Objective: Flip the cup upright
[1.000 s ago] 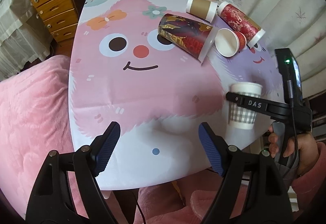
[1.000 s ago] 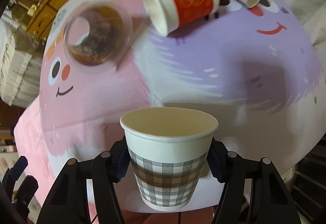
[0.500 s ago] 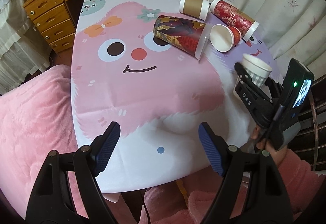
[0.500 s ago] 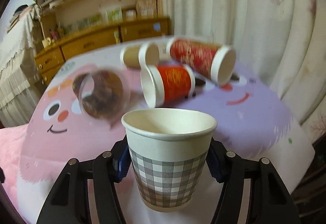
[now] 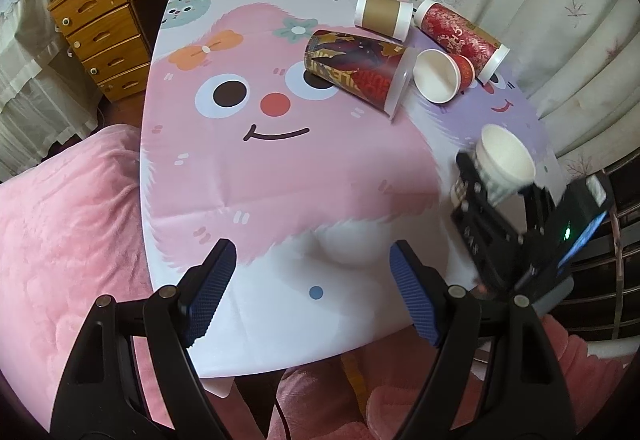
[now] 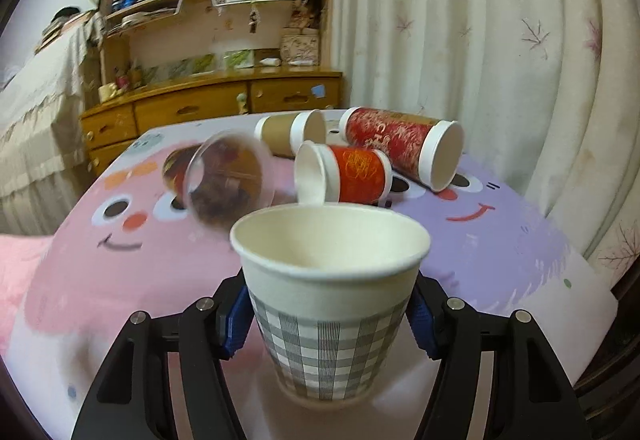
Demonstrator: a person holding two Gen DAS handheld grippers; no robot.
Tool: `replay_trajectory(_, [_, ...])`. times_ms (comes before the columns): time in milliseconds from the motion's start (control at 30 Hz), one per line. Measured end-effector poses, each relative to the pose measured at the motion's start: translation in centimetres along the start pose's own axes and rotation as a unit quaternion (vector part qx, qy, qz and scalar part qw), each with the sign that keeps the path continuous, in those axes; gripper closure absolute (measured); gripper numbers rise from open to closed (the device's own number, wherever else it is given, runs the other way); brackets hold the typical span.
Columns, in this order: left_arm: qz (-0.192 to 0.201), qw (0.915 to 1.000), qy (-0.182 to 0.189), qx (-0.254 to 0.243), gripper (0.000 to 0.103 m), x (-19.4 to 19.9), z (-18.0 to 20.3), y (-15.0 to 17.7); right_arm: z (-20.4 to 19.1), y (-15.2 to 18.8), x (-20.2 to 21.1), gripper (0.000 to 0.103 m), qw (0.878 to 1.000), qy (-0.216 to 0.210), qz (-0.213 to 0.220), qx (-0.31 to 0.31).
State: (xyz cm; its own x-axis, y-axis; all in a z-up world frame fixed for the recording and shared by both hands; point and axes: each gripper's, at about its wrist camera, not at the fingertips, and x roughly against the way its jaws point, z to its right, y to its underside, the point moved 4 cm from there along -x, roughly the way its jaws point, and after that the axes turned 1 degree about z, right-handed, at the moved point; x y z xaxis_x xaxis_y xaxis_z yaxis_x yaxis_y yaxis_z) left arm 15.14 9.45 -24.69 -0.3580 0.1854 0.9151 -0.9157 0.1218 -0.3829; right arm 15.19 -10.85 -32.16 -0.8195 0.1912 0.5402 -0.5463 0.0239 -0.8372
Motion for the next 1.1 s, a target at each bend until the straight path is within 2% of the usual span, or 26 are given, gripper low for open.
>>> replay_trajectory(67, [0.0,1.0,0.005,-0.001,0.026,0.0,0.3,-0.1,0.0,0.8,0.6,0.033,1.0,-0.013,-0.019,0.014])
replay_trajectory(133, [-0.003,1.0,0.007,-0.002,0.026,0.0,0.6,-0.1,0.0,1.3,1.1,0.022,0.999,-0.028,-0.038,0.022])
replay_trajectory(200, [-0.006,1.0,0.007,-0.002,0.026,0.0,0.9,-0.2,0.3,1.7,1.9,0.016,0.997,-0.039,-0.054,0.028])
replay_trajectory(367, [-0.012,0.9998,0.005,0.013,0.026,0.2,1.9,-0.3,1.3,1.7,3.5,0.012,0.992,-0.074,-0.097,0.036])
replay_trajectory(567, [0.013,0.9985,-0.018,0.05,0.026,2.0,4.3,0.2,4.1,0.1,7.3,0.006,0.978,-0.128,-0.159,0.047])
replay_trajectory(733, [0.042,0.9954,-0.031,0.08,0.026,3.9,7.3,1.0,8.0,-1.5,9.3,0.004,0.954,-0.161,-0.25,0.032])
replay_trajectory(867, [0.059,0.9926,-0.04,0.098,0.026,5.3,9.8,1.9,11.7,-2.8,10.8,0.002,0.922,-0.198,-0.332,0.0])
replay_trajectory(1000, [0.066,0.9913,-0.05,0.103,0.026,7.1,12.1,2.5,14.9,-4.3,12.6,0.001,0.91,-0.195,-0.366,-0.022])
replay_trajectory(1100, [0.08,0.9906,-0.058,0.094,0.026,9.3,13.7,2.4,16.9,-5.4,14.1,0.001,0.896,-0.199,-0.394,-0.054])
